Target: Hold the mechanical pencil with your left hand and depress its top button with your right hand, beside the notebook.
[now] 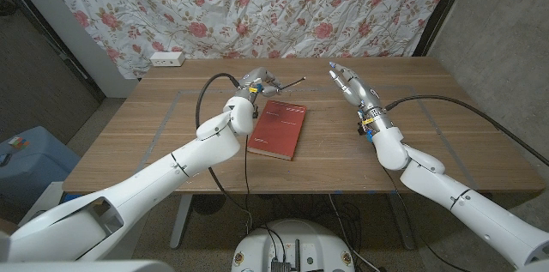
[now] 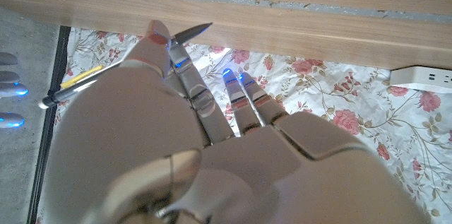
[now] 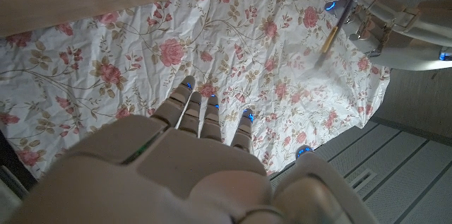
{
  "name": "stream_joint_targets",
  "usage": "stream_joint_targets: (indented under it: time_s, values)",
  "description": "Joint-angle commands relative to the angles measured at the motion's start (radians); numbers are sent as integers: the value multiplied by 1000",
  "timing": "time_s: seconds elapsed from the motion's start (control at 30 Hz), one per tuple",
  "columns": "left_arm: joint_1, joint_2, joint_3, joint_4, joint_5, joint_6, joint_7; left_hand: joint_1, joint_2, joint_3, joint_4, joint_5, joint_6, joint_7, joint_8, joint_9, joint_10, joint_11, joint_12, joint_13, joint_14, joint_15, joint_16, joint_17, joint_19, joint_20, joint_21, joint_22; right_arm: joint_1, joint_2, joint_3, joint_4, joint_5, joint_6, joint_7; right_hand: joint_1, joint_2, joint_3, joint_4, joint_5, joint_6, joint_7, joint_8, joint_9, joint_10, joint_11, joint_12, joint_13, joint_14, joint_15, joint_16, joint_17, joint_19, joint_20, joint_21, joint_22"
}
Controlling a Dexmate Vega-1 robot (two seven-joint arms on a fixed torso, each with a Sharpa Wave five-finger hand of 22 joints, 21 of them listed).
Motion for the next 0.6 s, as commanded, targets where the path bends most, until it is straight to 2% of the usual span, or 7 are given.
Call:
stream_joint_targets:
  time_s: [0.03,0.2,0.3,0.4,0.43,0.53,0.6]
  values:
    - [-10,84,12,-73,60,67,-75,-2,5,-4,3,6,-3,-3,5,5,5,-9,3,5,2,-164,0,2,8,-48,1,6,-2,33,20,16,90,14,21,-1,6,7,-5,6,3,-2,2,-1,10,2,5,0,5,0,0,0,4,2,0,2]
    - [-15,110,13,-86,79,69,-106,-2,6,-5,3,6,-5,-5,5,6,3,-9,3,5,2,-164,0,3,7,-48,0,6,-4,49,30,18,149,18,45,-1,5,7,-6,6,6,-2,3,-1,9,2,4,0,-2,-3,-3,-1,-8,4,-4,2]
    - [-21,128,15,-93,90,72,-134,-2,6,-5,3,6,-5,-6,5,6,2,-9,3,5,2,-164,0,3,7,-48,0,6,-2,51,37,18,186,18,68,1,6,8,-7,6,7,-2,3,-1,11,-3,5,0,-8,-4,-5,-2,-7,-5,-3,1]
    - [-16,140,10,-100,97,70,-148,-2,6,-5,3,7,-4,-6,5,6,3,-9,3,6,1,-164,0,3,7,-48,0,6,-1,59,45,24,228,28,86,6,8,12,-10,7,7,-2,1,-2,22,-27,6,-2,-8,-27,-7,-6,3,-24,1,1]
    - [-16,145,9,-103,99,70,-155,-2,6,-5,3,7,-5,-6,5,6,2,-9,4,6,1,-164,0,3,7,-48,0,6,-1,62,49,26,247,32,95,6,8,12,-10,8,7,-2,1,-2,23,-28,6,-2,-8,-29,-7,-7,4,-24,1,1]
    - [-20,164,18,-113,120,75,-183,-2,6,-6,4,7,-4,-6,6,6,3,-9,4,6,1,-164,0,3,7,-49,1,6,-5,75,61,31,310,36,119,9,11,15,-12,8,7,-2,0,-3,27,-57,5,-4,-3,-51,-7,-11,11,-34,3,0]
    - [-19,178,22,-120,135,72,-196,-3,6,-6,4,7,-5,-7,5,6,3,-9,4,6,1,-164,0,3,7,-48,0,6,-8,81,68,34,345,40,132,10,11,16,-13,9,9,-2,0,-3,31,-62,5,-5,-1,-60,-7,-14,13,-40,3,0]
